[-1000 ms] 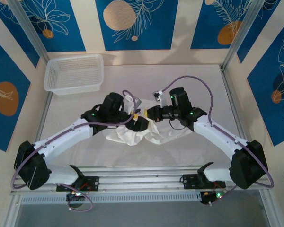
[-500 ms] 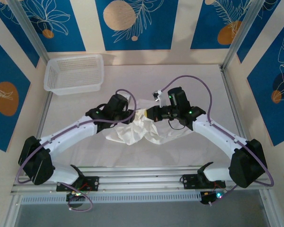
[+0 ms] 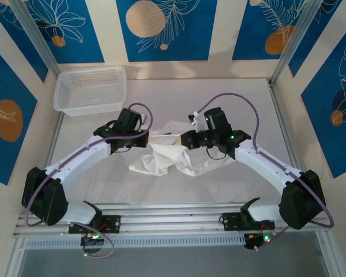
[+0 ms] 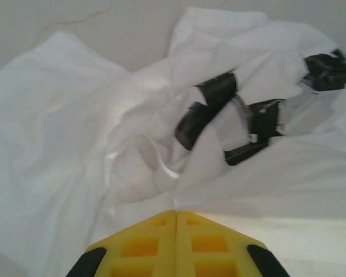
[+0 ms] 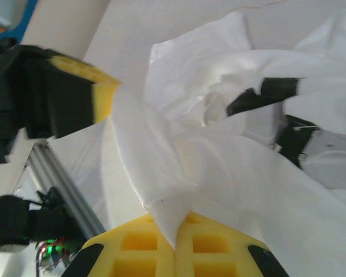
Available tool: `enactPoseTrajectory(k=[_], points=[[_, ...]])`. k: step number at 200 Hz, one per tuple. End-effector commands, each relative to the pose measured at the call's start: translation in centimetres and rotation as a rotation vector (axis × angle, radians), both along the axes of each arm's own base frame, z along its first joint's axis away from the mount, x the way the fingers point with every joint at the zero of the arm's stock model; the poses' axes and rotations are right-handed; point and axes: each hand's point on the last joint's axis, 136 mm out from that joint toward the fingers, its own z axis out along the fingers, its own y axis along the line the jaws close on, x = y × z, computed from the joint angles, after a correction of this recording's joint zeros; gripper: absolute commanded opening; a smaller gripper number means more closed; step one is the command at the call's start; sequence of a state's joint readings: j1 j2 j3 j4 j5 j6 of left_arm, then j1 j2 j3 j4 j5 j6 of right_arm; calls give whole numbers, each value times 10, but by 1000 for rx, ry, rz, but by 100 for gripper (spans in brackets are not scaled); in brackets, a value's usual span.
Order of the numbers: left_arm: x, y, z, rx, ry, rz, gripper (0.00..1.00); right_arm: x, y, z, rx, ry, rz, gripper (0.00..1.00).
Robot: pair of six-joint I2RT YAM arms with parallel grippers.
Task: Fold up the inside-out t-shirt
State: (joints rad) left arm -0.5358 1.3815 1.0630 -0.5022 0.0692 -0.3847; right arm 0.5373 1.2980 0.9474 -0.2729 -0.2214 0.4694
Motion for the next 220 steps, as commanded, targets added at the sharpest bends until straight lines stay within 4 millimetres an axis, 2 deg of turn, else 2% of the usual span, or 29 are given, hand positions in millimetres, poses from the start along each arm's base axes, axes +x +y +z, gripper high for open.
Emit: enactPoseTrajectory(k=[1, 23, 39, 68, 90, 112, 132, 157, 179, 201, 220], points=[[-12, -41, 55, -283, -44, -190, 0, 15, -31, -13, -66, 61, -183, 7], [-17, -68, 98, -442, -60, -301, 0, 18, -43, -39, -94, 145, -238, 11], [-11, -76, 107, -464, -50, -317, 0, 17, -42, -47, -64, 207, -230, 16], [9, -90, 86, -431, 21, -329, 0, 20, -46, -34, -12, 213, -240, 41], [23, -107, 61, -409, 86, -345, 0, 23, -58, -13, -5, 103, -253, 48], [44, -116, 35, -362, 117, -311, 3, 22, -67, 6, -18, -39, -242, 52], [57, -130, 25, -352, 126, -314, 7, 19, -67, 16, -15, -116, -208, 53], [67, -142, 22, -343, 124, -311, 13, 4, -48, 16, 38, -163, -49, 51], [71, -140, 27, -326, 112, -298, 33, 6, -42, 3, 1, -201, 20, 51], [69, -133, 37, -301, 83, -292, 46, 14, -35, -6, -40, -206, 85, 51], [64, -119, 48, -256, 45, -270, 47, 21, -27, -8, -49, -182, 138, 51]])
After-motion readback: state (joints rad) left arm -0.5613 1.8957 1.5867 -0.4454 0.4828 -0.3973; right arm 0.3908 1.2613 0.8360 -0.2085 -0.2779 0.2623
